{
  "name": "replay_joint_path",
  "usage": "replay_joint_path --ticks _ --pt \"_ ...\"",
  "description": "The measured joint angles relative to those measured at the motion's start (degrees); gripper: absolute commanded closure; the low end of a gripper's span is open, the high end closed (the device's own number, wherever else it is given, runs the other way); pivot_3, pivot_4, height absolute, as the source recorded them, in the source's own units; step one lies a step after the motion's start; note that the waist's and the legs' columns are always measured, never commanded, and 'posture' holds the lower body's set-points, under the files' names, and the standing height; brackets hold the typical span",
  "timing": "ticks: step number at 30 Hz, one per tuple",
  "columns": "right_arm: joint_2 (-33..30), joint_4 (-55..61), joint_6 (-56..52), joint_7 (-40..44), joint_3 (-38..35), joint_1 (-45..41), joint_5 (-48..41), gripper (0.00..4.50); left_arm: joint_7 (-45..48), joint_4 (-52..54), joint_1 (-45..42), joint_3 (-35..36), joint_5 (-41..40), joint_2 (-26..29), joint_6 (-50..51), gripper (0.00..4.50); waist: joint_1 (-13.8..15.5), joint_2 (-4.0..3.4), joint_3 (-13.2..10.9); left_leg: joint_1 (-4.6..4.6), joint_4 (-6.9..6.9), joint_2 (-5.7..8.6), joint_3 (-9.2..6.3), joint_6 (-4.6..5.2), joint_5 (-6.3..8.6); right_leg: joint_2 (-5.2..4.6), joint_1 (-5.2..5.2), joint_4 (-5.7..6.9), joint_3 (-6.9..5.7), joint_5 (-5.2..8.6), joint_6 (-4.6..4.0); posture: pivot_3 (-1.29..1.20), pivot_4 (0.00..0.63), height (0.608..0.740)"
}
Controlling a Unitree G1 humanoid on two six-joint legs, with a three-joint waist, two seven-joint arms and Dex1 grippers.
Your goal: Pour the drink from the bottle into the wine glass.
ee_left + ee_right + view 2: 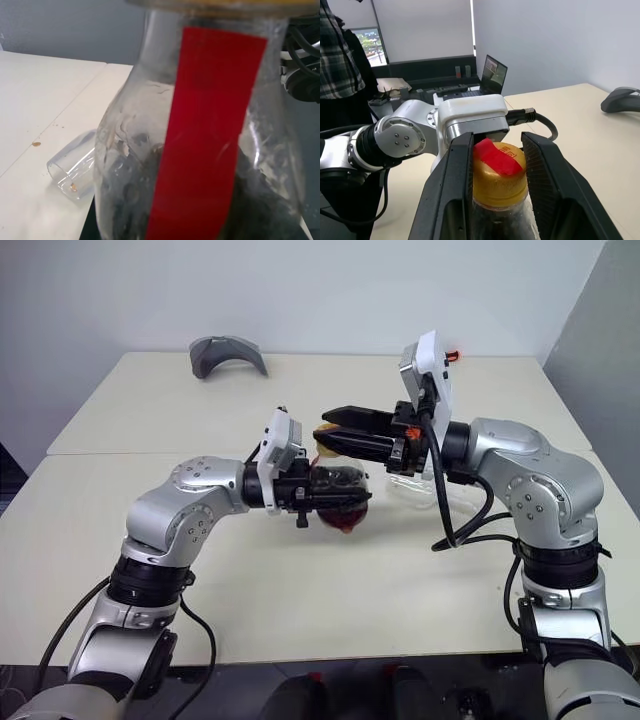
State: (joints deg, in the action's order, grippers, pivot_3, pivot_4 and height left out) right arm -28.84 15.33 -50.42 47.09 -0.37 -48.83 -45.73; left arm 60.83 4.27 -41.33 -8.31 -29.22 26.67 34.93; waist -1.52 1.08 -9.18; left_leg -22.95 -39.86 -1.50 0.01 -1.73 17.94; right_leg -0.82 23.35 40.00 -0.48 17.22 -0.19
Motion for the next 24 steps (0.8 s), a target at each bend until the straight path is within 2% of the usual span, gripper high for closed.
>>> replay_joint_path --ticks 7,14,24 --pt "0.1 -2.8 0.1 1.4 0.7 0.0 0.1 0.0 -0.3 0.0 0.0 2.1 0.0 0.3 -0.3 3.1 0.0 -0.01 0.0 -0.01 0.0 0.0 0.01 0.0 0.0 0.0 0.0 -0.01 0.01 0.0 0.0 0.0 0.15 0.74" --pt "-1.7 -0.8 -0.2 -2.2 -0.8 0.6 0.5 0.0 -1.6 0.7 1.8 3.3 0.0 1.1 -0.4 3.1 0.0 -0.01 0.0 -0.01 0.0 0.0 0.0 0.0 0.0 0.0 0.0 -0.01 0.01 0.0 0.0 0.0 0.15 0.74" --pt "4.4 4.8 0.1 -13.1 2.4 0.7 5.4 0.0 -1.8 -4.8 -0.6 3.2 1.4 -0.6 -3.9 3.1 0.0 -0.01 0.0 0.0 0.0 0.0 0.0 -0.05 -0.03 0.0 0.0 0.0 0.0 0.0 0.0 0.0 0.15 0.74"
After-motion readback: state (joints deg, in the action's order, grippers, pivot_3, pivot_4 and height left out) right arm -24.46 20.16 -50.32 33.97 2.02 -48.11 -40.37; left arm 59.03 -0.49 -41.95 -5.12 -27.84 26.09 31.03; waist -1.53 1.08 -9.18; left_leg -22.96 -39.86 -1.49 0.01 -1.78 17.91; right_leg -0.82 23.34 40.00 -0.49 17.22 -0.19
